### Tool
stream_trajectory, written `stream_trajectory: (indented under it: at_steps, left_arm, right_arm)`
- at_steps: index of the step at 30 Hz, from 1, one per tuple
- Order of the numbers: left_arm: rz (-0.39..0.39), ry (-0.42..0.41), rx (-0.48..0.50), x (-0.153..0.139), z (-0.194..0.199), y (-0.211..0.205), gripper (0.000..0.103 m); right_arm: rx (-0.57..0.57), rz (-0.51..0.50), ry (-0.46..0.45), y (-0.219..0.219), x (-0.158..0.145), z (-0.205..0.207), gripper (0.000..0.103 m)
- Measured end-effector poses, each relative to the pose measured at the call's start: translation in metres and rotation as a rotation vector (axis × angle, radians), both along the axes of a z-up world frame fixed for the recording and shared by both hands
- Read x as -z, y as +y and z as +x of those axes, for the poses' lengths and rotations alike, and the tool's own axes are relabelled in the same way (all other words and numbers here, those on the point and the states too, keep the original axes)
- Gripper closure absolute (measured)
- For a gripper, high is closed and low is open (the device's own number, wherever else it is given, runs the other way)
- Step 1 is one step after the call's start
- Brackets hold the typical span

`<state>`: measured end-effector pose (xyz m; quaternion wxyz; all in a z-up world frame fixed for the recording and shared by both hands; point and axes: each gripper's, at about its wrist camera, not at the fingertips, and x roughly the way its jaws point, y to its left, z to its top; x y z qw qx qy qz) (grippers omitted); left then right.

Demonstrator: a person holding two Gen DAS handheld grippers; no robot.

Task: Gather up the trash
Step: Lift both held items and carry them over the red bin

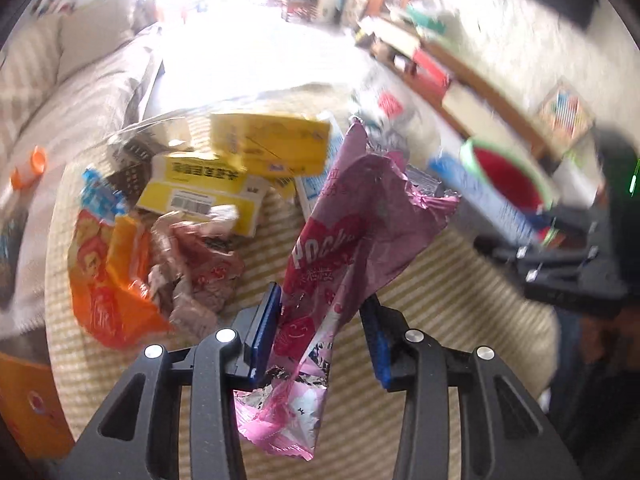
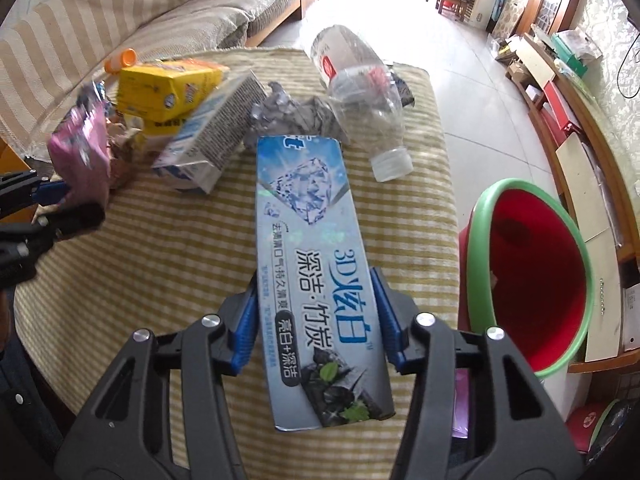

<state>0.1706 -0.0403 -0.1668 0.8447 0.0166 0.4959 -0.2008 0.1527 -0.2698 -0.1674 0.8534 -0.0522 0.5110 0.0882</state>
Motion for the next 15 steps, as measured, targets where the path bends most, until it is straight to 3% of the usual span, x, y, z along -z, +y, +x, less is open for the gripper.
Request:
stream_trajectory:
  at_steps: [9, 15]
  left_arm:
    - [-0.212, -0.033, -0.106, -0.046, -0.031, 0.042, 0.065]
    - [-0.212, -0.069, -0.148, -0.070, -0.038, 0.049, 0.065]
  right_arm:
    - [-0.002, 0.027, -0.038, 0.003, -0.024, -0.019, 0.056]
    - [-0.025, 0.052, -0.068, 0.007, -0.040, -0.030, 0.056]
